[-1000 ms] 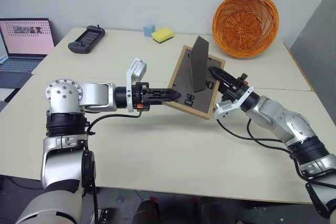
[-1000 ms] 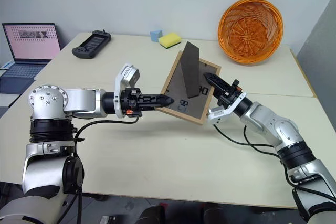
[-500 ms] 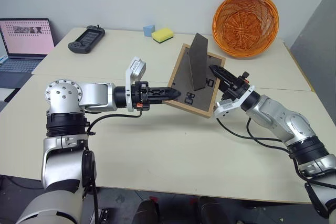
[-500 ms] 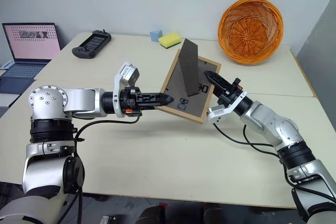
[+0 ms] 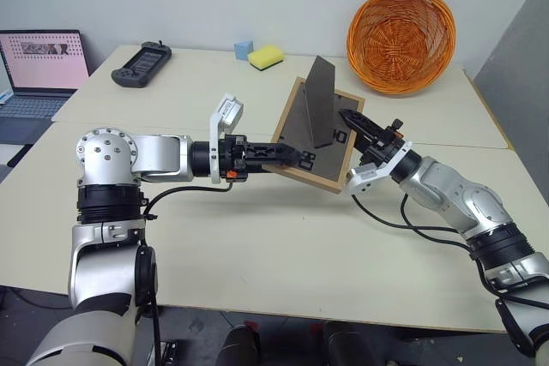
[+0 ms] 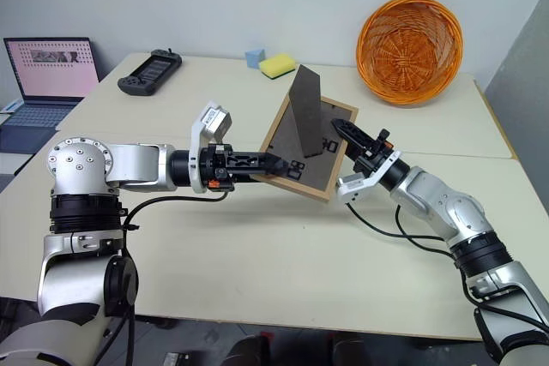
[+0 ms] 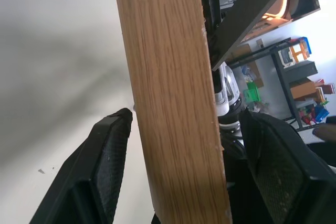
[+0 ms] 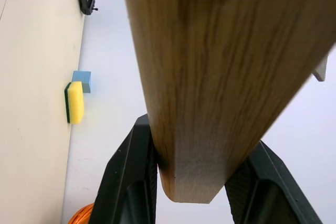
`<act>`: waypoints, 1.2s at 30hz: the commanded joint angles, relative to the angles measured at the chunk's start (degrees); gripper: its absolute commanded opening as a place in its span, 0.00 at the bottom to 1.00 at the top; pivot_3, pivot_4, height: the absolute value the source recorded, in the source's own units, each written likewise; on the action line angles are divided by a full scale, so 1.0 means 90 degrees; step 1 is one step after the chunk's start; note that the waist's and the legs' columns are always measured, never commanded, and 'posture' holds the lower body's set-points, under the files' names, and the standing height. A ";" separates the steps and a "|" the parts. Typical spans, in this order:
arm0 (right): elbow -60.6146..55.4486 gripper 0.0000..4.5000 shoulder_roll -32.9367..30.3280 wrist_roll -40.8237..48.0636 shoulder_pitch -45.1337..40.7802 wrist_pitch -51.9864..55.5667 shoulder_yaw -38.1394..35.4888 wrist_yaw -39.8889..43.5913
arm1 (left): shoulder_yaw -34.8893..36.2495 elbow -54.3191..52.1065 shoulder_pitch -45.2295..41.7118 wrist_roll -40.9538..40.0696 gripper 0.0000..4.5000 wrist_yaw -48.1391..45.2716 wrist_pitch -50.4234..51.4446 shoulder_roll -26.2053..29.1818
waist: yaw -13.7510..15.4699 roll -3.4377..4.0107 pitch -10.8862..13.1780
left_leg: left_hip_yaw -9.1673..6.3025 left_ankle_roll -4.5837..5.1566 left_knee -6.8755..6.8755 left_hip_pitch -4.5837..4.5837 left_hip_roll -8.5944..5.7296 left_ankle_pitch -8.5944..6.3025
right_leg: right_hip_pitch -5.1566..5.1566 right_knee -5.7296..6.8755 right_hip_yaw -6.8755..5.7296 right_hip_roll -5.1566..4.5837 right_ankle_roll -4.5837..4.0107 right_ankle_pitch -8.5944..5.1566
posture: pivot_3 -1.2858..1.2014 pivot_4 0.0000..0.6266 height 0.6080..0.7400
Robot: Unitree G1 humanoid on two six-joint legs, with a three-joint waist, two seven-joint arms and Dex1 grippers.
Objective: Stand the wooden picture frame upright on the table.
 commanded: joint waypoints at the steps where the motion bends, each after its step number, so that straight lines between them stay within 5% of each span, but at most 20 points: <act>1: -0.0121 0.30 -0.0043 0.0045 -0.0015 0.0017 -0.0160 -0.0073 | 0.0112 -0.0534 -0.0031 0.0232 0.75 -0.0419 -0.0134 0.0247 | 0.0000 0.0000 0.0000 | 0.0000 0.0000 0.0000 0.0000 0.0000 0.0000 | 0.0000 0.0000 0.0000 0.0000 0.0000 0.0000 | 0.52 0.24 1.00; 10: 0.0248 0.30 -0.0064 0.0313 -0.0138 -0.0123 -0.0212 0.0042 | 0.0287 -0.2034 0.0649 0.0913 0.75 -0.2286 -0.1240 0.1366 | 0.0002 0.0000 0.0000 | 0.0001 0.0000 -0.0001 0.0001 0.0002 0.0000 | 0.0000 -0.0001 0.0000 0.0001 0.0000 0.0000 | 0.52 0.24 1.00; 20: 0.1133 0.30 0.0595 0.2752 -0.0682 0.0110 -0.0590 0.2056 | 0.0581 -0.3887 0.2027 0.2239 0.75 -0.3110 -0.3727 0.1563 | 0.0000 0.0000 0.0000 | 0.0012 0.0004 -0.0001 0.0008 0.0007 -0.0002 | 0.0013 -0.0009 0.0007 0.0000 -0.0001 0.0000 | 0.52 0.24 1.00; 27: 0.0387 0.30 0.1578 0.6001 -0.0608 0.3163 -0.1089 0.5357 | 0.0756 -0.4488 0.2603 0.2221 0.75 -0.2327 -0.4194 0.1011 | 0.0010 0.0000 0.0000 | -0.0008 0.0021 0.0000 0.0012 0.0009 -0.0012 | 0.0031 -0.0013 -0.0008 0.0001 -0.0001 0.0001 | 0.52 0.24 1.00; 36: -0.0311 0.30 0.1877 0.7465 -0.0558 0.5583 -0.1492 0.6372 | 0.0683 -0.4512 0.2674 0.2116 0.75 -0.2041 -0.4323 0.0808 | 0.0016 0.0000 0.0000 | -0.0016 0.0025 -0.0001 0.0011 0.0005 -0.0015 | 0.0031 -0.0015 -0.0014 0.0002 -0.0001 0.0000 | 0.52 0.24 1.00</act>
